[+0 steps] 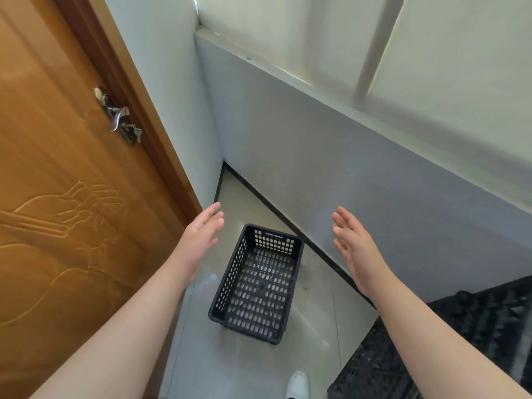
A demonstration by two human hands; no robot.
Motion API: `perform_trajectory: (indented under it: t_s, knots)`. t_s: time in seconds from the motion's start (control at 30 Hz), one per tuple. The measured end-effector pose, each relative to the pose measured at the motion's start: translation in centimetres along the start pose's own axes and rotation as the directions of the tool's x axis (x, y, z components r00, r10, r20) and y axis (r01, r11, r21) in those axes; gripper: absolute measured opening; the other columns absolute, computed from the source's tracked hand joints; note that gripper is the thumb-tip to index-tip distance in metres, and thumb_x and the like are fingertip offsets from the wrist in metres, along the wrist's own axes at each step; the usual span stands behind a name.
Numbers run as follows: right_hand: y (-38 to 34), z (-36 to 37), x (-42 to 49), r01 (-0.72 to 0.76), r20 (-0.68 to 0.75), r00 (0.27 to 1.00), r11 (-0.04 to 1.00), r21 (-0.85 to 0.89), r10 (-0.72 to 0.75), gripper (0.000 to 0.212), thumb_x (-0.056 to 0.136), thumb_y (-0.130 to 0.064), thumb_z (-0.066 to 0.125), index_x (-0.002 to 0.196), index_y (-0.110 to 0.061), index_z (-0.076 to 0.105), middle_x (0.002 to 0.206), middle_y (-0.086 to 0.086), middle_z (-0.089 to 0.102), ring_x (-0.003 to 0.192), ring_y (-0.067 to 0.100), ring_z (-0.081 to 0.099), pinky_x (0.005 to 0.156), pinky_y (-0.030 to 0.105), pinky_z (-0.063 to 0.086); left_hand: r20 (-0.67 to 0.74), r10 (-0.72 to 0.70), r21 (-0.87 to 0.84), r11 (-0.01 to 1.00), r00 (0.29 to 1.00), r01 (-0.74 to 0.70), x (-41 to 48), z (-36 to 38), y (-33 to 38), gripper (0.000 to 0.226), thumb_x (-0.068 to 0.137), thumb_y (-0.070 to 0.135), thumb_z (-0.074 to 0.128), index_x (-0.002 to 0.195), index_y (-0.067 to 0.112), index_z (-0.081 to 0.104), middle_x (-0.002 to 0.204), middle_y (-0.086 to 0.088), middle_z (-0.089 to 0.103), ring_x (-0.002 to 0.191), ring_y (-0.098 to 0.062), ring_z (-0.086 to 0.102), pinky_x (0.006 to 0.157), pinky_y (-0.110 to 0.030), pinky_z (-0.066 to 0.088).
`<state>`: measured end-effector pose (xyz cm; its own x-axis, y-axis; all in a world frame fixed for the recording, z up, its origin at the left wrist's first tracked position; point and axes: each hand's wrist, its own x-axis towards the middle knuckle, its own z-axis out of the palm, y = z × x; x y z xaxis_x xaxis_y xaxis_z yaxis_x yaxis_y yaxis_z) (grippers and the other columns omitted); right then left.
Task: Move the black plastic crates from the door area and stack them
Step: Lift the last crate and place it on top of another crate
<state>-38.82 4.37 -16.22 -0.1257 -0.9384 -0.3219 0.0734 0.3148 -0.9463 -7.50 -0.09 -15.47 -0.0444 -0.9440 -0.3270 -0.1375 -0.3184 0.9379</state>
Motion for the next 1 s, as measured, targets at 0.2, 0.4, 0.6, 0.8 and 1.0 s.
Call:
perform_trajectory:
  t_s: [0.2, 0.4, 0.6, 0.8, 1.0]
  knots:
    - [3.1, 0.8, 4.4, -0.084, 0.000, 0.996, 0.996, 0.001, 0.084, 0.057, 0.108, -0.012, 0.047, 0.162, -0.028, 0.036, 0.166, -0.006, 0.041, 0.153, 0.009, 0.036, 0.126, 0.036, 0.029, -0.010, -0.067, 0.028, 0.997, 0.998, 0.067, 5.7, 0.0, -2.2, 0.048, 0.102, 0.039, 0.047, 0.150, 0.038, 0.041, 0.150, 0.010, 0.048, 0.137, -0.011, 0.046, 0.107, -0.031, 0.039]
    - [10.0, 2.9, 9.2, -0.160, -0.080, 0.984, 0.987, 0.024, 0.161, 0.057, 0.109, -0.012, 0.047, 0.162, -0.027, 0.036, 0.168, -0.006, 0.039, 0.154, 0.010, 0.034, 0.129, 0.040, 0.025, 0.015, -0.160, 0.076, 0.984, 0.987, 0.158, 11.8, -0.9, -8.4, 0.047, 0.103, 0.037, 0.049, 0.149, 0.038, 0.042, 0.151, 0.011, 0.048, 0.135, -0.009, 0.047, 0.103, -0.027, 0.039]
    - [19.9, 5.1, 13.0, -0.238, -0.146, 0.958, 0.969, 0.068, 0.246, 0.058, 0.109, -0.014, 0.046, 0.163, -0.029, 0.033, 0.170, -0.006, 0.033, 0.156, 0.010, 0.029, 0.127, 0.036, 0.025, 0.023, -0.266, 0.123, 0.957, 0.964, 0.262, 16.3, -1.5, -17.7, 0.047, 0.104, 0.027, 0.048, 0.150, 0.035, 0.042, 0.151, 0.007, 0.049, 0.136, -0.012, 0.048, 0.115, -0.037, 0.036]
    - [30.6, 5.9, 16.2, -0.348, -0.144, 0.924, 0.936, 0.059, 0.353, 0.059, 0.109, -0.015, 0.048, 0.163, -0.033, 0.032, 0.171, -0.010, 0.031, 0.156, 0.009, 0.028, 0.127, 0.039, 0.023, 0.030, -0.376, 0.172, 0.915, 0.926, 0.366, 19.8, -0.8, -27.3, 0.047, 0.104, 0.028, 0.049, 0.150, 0.038, 0.042, 0.154, 0.006, 0.046, 0.138, -0.016, 0.045, 0.118, -0.043, 0.033]
    - [39.1, 5.1, 19.3, -0.434, -0.173, 0.883, 0.899, 0.057, 0.437, 0.062, 0.108, -0.017, 0.050, 0.163, -0.037, 0.030, 0.171, -0.012, 0.028, 0.157, 0.011, 0.026, 0.127, 0.042, 0.023, 0.008, -0.440, 0.187, 0.883, 0.898, 0.431, 23.7, 0.5, -34.4, 0.048, 0.103, 0.027, 0.048, 0.150, 0.035, 0.042, 0.152, 0.007, 0.047, 0.132, -0.012, 0.048, 0.105, -0.031, 0.037]
